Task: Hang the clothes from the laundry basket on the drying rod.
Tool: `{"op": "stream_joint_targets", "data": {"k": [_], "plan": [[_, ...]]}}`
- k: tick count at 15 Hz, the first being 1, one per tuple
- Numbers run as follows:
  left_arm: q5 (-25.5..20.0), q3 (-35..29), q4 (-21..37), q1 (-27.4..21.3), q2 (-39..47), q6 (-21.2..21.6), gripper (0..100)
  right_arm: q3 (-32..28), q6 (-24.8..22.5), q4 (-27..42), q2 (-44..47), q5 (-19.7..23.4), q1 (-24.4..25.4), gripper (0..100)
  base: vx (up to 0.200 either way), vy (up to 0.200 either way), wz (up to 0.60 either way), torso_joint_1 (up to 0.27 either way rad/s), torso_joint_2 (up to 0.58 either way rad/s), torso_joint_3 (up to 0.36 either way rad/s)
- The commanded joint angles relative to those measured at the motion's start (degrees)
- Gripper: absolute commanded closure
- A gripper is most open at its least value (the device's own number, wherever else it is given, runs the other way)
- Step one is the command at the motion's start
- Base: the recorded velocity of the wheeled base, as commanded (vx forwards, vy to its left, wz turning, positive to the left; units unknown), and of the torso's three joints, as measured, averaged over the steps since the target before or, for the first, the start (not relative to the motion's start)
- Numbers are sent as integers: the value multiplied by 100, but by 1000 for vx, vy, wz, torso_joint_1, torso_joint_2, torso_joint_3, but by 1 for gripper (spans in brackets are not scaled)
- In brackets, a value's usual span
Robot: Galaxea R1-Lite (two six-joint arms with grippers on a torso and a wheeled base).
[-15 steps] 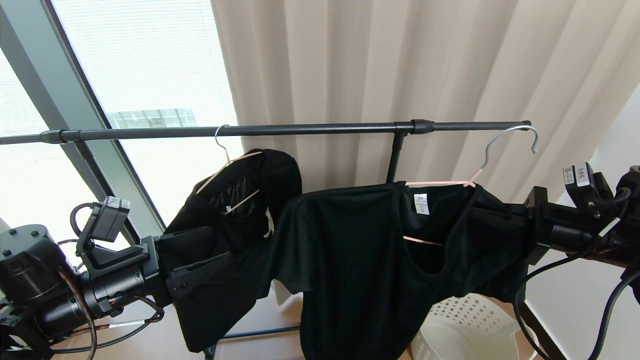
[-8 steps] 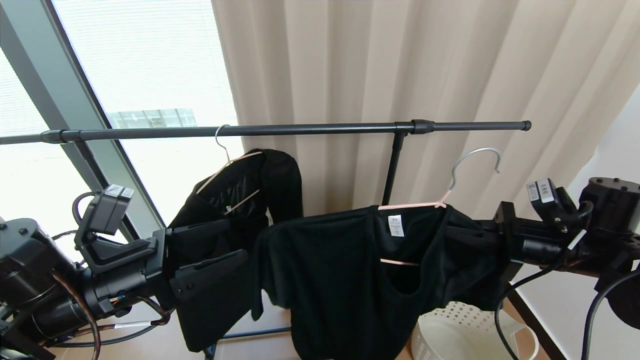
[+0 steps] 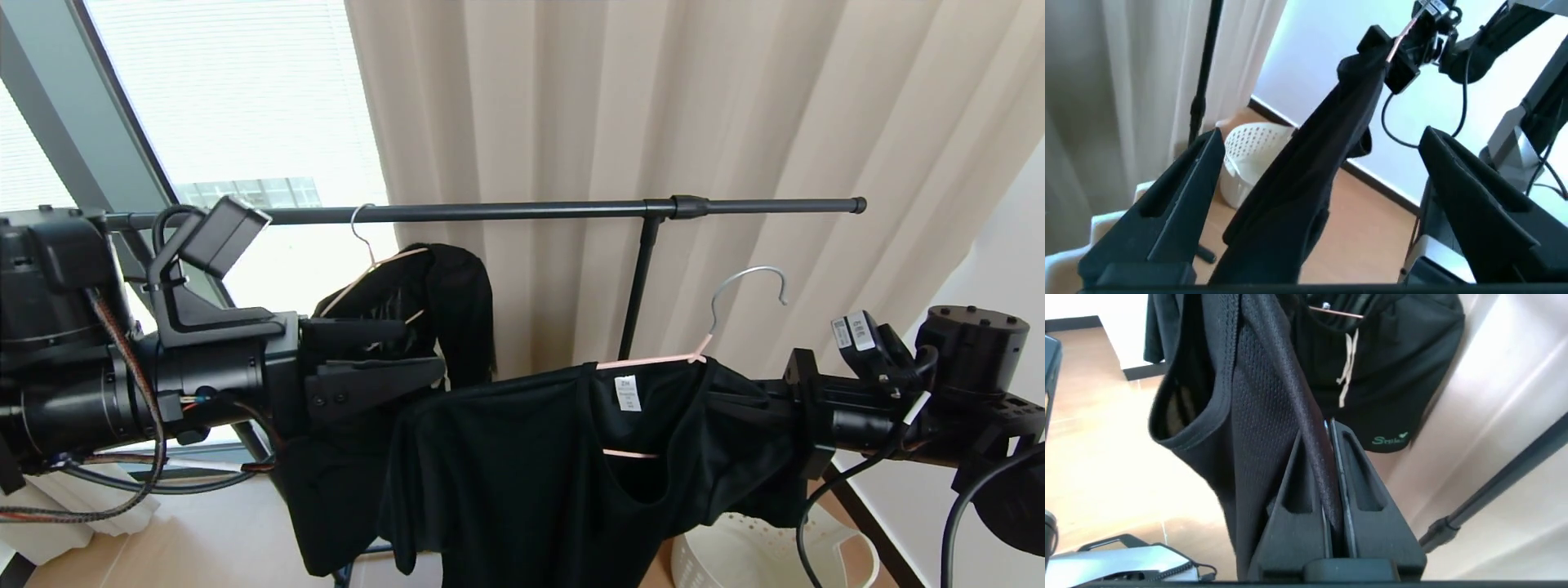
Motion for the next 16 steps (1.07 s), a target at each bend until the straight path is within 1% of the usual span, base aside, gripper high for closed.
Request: {"op": "stream_joint_targets", "data": {"k": [1,2,3,4,5,7,8,9,10,11,12,14,15,16], "plan": [[750,-940,1032,-978,-126,570,0,31,-10,-11,-16,5,110,100,0,0,0,0,0,0],[768,-1098,1243,-1128,-38,816,0,40,-10,-11,-33,5,128,100,0,0,0,0,0,0],[768,-1168,1305,-1181,6,895,0,49,-10,-2,-33,5,128,100,0,0,0,0,0,0],[768,-1423,1595,-1277,147,1142,0,66,-10,-11,-42,5,137,100,0,0,0,0,0,0],[768,-1537,1779,-1286,226,1300,0,66,-10,-2,-42,5,146,100,0,0,0,0,0,0],[768,-1942,2623,-1295,410,1941,0,58,-10,-2,-77,-22,216,100,0,0,0,0,0,0],[768,-1985,2728,-1304,410,1994,0,58,-10,-2,-95,-30,216,100,0,0,0,0,0,0],[821,-2223,3150,-1409,507,2240,0,66,-1,-2,-112,-136,234,100,0,0,0,0,0,0],[821,-2223,3150,-1409,507,2240,0,66,-1,-2,-112,-136,234,100,0,0,0,0,0,0],[979,-2284,3212,-1506,639,2381,0,66,-1,7,-104,-171,348,100,0,0,0,0,0,0],[979,-2276,3221,-1515,692,2495,0,58,-1,7,-104,-224,365,100,0,0,0,0,0,0],[1049,-2276,3273,-1523,885,2768,0,58,-1,7,-112,-443,401,100,0,0,0,0,0,0],[1243,-2319,3282,-1585,1078,2829,0,66,-1,7,-130,-593,488,100,0,0,0,0,0,0],[1304,-2381,3273,-1594,1184,2864,0,66,-1,7,-139,-610,497,100,0,0,0,0,0,0]]}}
